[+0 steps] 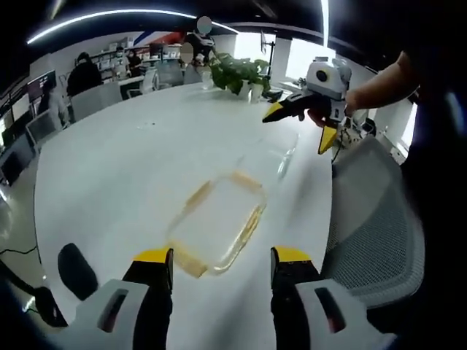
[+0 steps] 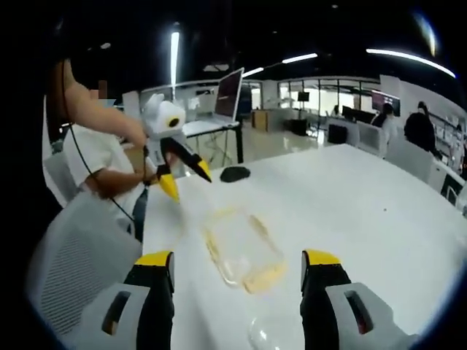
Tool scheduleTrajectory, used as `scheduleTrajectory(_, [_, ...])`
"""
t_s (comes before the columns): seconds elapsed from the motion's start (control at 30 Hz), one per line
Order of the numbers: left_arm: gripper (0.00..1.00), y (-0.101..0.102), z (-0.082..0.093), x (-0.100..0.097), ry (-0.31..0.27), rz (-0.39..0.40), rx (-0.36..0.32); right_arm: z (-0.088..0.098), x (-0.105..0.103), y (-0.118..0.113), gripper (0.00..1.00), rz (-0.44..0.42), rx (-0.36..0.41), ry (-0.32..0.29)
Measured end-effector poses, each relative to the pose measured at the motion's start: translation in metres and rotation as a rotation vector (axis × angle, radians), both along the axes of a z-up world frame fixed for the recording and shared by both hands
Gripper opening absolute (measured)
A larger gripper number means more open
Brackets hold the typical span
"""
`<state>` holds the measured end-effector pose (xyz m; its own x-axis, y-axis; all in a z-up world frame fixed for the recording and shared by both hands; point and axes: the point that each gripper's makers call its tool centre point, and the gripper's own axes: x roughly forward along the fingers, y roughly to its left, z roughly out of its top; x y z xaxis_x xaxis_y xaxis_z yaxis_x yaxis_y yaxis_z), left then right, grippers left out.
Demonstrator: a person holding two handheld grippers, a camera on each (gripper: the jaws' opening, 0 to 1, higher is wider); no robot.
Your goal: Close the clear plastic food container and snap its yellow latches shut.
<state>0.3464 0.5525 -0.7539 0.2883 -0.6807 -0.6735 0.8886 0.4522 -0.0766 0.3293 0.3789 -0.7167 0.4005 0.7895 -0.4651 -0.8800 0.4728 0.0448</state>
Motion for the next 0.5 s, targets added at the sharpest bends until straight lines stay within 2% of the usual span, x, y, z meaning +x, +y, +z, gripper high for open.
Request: scheduleTrajectory(0.5, [0.53,0.0011,-0.0108,0.0053,0.013,-0.064,0.050,-0.0090,0.0025,0.0101,0.70,0.065,-0.037,0.018])
